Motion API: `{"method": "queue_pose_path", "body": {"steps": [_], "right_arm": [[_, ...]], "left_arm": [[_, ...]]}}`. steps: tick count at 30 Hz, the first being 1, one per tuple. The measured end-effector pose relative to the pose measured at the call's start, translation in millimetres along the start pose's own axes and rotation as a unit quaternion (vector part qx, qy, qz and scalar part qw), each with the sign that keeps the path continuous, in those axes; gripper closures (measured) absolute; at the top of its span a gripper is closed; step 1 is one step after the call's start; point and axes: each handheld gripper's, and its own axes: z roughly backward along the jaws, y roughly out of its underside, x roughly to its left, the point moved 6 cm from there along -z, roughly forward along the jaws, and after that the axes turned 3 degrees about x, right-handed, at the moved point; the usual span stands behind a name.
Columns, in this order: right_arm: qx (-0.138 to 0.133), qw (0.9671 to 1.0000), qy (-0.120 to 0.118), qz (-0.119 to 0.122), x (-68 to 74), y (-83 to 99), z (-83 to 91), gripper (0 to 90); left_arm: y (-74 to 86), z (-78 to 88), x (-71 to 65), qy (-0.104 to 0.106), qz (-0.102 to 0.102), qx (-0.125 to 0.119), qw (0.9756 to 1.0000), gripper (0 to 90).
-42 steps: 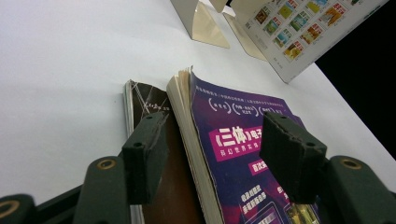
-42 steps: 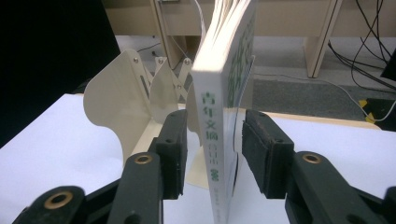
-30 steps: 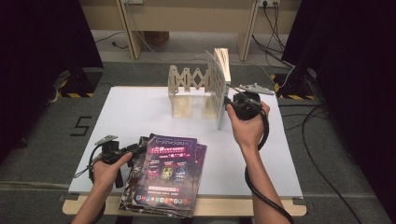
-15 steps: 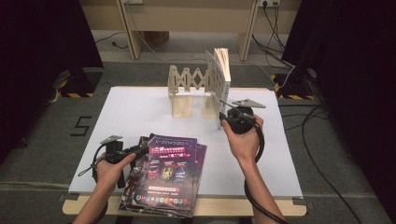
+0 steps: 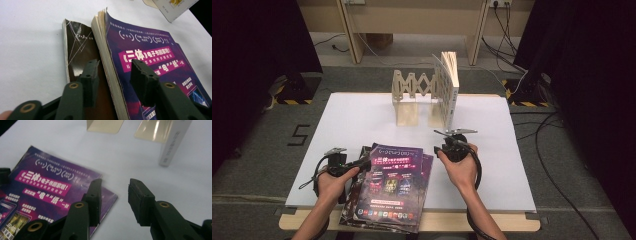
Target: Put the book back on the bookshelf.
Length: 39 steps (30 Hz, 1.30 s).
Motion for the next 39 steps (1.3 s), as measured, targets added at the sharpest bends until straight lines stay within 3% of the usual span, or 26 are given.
{"method": "queue_pose_path", "body": {"steps": [6, 15, 21, 31, 39], "right_arm": [[0.026, 0.9996, -0.010, 0.002, 5.1, 11.7, -17.0, 61.8], [0.039, 0.9991, -0.016, 0.004, 10.1, 14.1, -26.2, 60.6], [0.050, 0.9986, -0.016, 0.011, 13.9, 15.1, -32.8, 59.9], [0.074, 0.9971, -0.021, -0.002, 5.7, 18.1, -43.3, 56.8], [0.088, 0.9957, -0.024, -0.014, -1.4, 20.1, -49.9, 55.8]], "left_arm": [[3.6, -3.8, -2.2, 0.012, -0.001, 0.009, 0.9999, 66.9], [4.5, -3.7, -5.5, 0.001, -0.010, 0.012, 0.9999, 68.6], [9.1, -5.0, -18.7, 0.008, -0.028, 0.026, 0.9992, 69.6], [14.0, -6.9, -33.1, 0.010, -0.058, 0.041, 0.9974, 69.3], [13.7, -5.3, -38.1, 0.019, -0.063, 0.045, 0.9968, 68.9]]}}
